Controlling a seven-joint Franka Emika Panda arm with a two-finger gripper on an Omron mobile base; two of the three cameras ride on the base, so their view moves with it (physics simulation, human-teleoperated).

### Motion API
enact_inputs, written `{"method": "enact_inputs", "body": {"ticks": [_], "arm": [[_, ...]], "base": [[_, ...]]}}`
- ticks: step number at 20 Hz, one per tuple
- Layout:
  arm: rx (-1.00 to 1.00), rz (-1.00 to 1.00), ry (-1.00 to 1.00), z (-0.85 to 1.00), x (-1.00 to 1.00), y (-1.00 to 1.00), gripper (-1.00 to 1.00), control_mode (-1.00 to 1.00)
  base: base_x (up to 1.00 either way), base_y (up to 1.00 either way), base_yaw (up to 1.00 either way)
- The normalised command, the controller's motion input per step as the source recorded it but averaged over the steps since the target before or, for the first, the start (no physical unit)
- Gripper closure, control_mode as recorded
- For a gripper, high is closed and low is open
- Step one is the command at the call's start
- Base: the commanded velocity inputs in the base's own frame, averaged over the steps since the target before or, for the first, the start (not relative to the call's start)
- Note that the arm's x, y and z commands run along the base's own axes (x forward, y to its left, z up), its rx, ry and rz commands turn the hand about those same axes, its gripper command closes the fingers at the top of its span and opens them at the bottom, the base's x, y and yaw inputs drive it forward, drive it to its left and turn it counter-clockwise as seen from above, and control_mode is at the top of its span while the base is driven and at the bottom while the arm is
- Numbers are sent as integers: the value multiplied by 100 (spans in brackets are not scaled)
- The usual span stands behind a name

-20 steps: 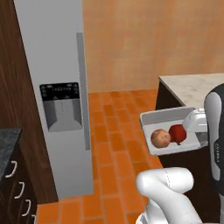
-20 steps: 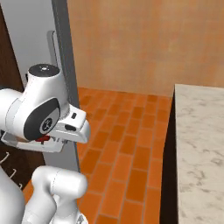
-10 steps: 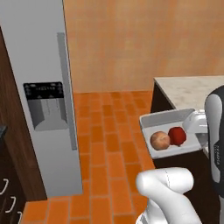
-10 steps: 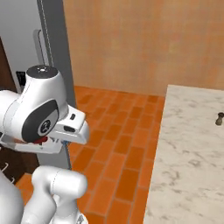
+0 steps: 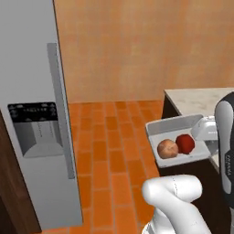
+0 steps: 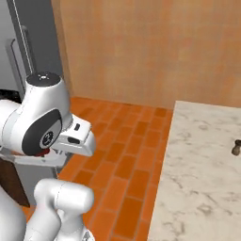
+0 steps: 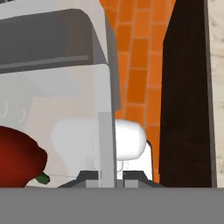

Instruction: Take the meat container that has the fish and place it on the second highest rack of the freezer. Then take the vegetable container that has the bell pepper and onion and place it on the highest rack of the freezer.

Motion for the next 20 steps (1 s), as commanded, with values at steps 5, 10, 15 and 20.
{"method": "enact_inputs", "body": {"ticks": [5, 10, 15, 20], "arm": [[0, 0, 0, 0, 0, 0, 100, 100], [0, 0, 0, 0, 0, 0, 100, 100], [0, 0, 0, 0, 0, 0, 100, 100], [0, 0, 0, 0, 0, 0, 100, 100]], "base": [[100, -34, -2], [99, -10, 0], [100, -12, 0], [100, -23, 0]]}}
